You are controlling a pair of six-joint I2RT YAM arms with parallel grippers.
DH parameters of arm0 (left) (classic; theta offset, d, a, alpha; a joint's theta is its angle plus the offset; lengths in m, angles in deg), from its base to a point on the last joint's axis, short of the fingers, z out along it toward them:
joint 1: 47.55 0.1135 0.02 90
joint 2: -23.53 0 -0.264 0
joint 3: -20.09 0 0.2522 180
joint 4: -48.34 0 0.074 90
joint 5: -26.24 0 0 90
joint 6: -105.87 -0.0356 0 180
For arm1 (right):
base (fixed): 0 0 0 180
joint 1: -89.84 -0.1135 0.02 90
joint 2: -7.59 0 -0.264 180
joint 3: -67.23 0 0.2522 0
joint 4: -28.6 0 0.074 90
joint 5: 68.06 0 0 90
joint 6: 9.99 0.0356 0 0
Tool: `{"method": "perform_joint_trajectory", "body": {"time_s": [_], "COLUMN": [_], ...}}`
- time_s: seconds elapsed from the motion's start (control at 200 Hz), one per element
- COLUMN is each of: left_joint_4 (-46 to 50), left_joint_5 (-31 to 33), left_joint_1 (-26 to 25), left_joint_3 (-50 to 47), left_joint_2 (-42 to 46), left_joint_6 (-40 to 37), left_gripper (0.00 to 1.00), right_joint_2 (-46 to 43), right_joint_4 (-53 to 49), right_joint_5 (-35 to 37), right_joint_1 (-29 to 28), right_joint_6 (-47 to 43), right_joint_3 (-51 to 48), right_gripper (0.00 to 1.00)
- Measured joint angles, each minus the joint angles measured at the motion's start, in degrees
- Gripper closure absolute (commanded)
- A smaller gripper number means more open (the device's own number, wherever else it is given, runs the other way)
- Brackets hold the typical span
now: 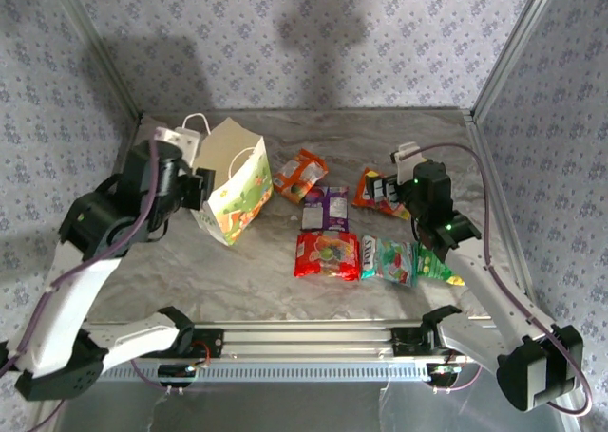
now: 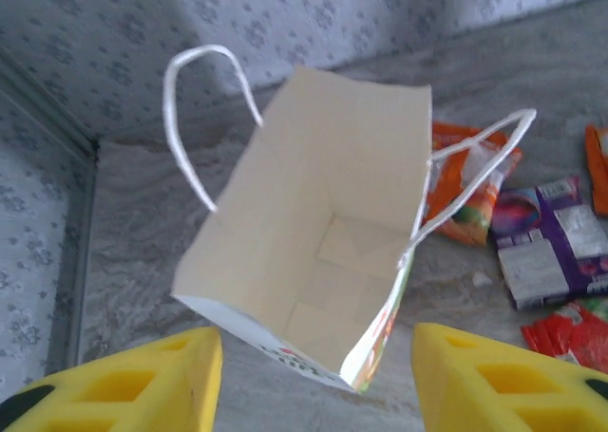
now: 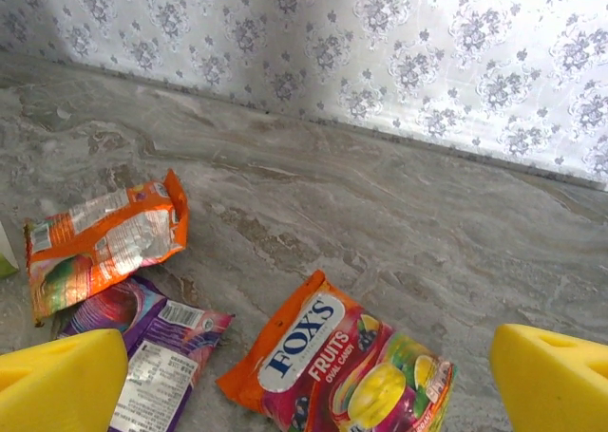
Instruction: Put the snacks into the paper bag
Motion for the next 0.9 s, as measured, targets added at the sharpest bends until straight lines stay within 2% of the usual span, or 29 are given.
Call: {"method": "perform_joint_trajectory", "body": {"time_s": [0.155,0.31,0.42,0.7,0.899], "left_joint_4": [-0.2,-0.6,-1.1,-3.0,-3.7], "left_joint_5": [-0.3,-6.8,-11.9,-21.6,-26.5], "left_joint_1": [7.3,18.3,23.3,31.5,33.9], "left_joint_3": [-0.1,-0.6,-1.3,-0.9,1.4], "left_joint_2": [-0.3,-5.0,-8.8,-16.5,-21.8], "left_joint_6": [-1.5,-2.1,-3.0,-7.0,-10.7], "left_gripper": [0.41,0.4,0.4,0.4,0.41], "right_joint_2": [1.7,6.1,9.7,14.4,17.0], "right_joint_4": [0.3,-1.3,-3.0,-4.0,-4.8], "right_joint_5": [-5.4,-11.2,-12.0,-13.0,-12.8], "right_joint_1": [-0.9,-2.4,-3.2,-3.4,-3.4], "right_joint_6": [-1.6,-3.3,-4.1,-5.1,-5.1], "right_joint_3": [0.9,6.3,11.3,13.6,16.7], "right_gripper": [0.0,0.0,0.0,0.0,0.0]}}
